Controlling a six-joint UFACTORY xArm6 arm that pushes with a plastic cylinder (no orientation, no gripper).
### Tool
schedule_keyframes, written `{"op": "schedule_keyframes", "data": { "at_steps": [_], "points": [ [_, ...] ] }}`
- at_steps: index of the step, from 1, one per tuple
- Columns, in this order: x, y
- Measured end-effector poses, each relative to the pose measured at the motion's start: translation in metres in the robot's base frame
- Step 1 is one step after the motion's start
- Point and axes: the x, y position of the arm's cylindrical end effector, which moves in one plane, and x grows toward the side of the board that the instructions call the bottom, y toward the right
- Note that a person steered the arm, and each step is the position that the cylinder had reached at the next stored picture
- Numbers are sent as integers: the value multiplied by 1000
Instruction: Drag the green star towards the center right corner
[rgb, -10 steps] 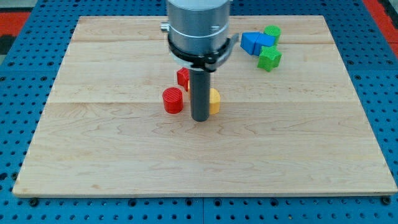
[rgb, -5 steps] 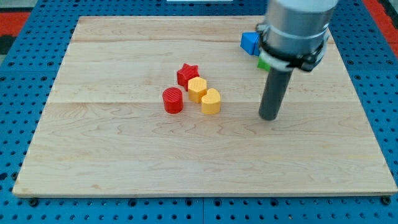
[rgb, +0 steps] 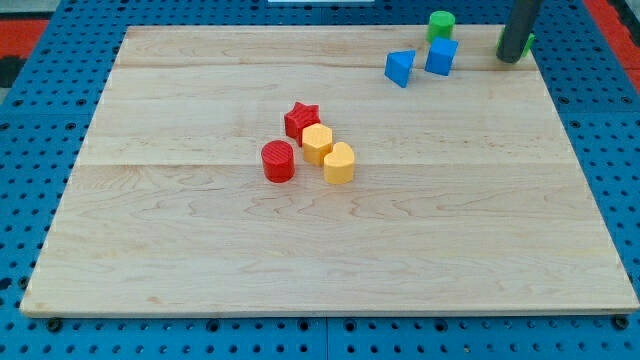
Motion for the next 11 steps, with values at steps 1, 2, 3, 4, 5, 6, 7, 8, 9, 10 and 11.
{"op": "schedule_keyframes", "data": {
  "at_steps": [1,2,3,4,5,6,7,8,9,10,11],
  "points": [
    [42,28],
    [-10,91],
    [-51,54],
    [-68,-30],
    [-80,-64],
    [-81,-61],
    [-81,-62],
    [-68,-44],
    [-77,-7],
    [-6,-24],
    [94,-29]
  ]
}}
